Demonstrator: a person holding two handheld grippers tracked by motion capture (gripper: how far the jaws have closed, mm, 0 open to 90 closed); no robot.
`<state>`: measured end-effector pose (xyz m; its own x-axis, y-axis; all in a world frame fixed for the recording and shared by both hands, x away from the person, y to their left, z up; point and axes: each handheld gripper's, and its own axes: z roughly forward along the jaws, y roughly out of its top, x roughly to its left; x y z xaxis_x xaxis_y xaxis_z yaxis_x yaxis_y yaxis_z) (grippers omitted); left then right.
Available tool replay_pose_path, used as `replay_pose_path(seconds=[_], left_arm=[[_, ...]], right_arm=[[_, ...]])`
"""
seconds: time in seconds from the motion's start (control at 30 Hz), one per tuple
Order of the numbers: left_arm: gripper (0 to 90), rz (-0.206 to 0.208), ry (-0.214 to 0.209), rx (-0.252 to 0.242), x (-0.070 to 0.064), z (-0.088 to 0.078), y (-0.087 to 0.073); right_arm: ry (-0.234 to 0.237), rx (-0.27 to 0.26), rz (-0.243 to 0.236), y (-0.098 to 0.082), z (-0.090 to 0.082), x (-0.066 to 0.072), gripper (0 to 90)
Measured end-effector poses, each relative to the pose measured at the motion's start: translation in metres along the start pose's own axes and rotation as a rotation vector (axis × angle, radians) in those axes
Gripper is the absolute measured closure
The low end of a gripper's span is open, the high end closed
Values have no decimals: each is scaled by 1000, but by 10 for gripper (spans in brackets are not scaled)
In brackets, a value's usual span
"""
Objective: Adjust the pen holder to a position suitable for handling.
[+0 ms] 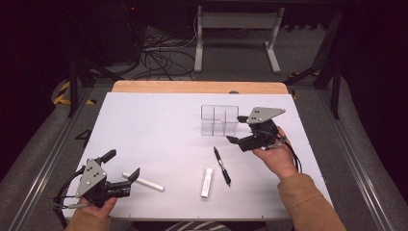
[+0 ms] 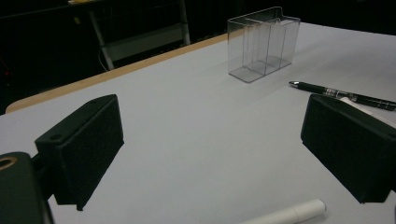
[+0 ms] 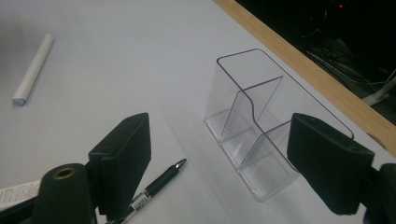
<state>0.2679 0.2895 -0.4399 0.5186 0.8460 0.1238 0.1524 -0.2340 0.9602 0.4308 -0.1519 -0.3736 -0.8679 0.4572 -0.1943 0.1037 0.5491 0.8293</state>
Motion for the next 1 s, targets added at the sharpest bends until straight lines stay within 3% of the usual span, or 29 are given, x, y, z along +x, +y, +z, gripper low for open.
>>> replay_pose_path(seconds=[0.27,0.4,0.83,1.0], left_arm=[[66,-1,2,1,0,0,0],[66,-1,2,2,0,-1,-1],[67,-7,2,4,1,0,-1],[68,-12,2,4,1,0,-2]], right_arm=[[5,2,-34,5,1,-4,260],[13,44,-44,8,6,-8,298],[37,174,-66,20,48,-27,396],[37,193,-78,21,58,-31,423]])
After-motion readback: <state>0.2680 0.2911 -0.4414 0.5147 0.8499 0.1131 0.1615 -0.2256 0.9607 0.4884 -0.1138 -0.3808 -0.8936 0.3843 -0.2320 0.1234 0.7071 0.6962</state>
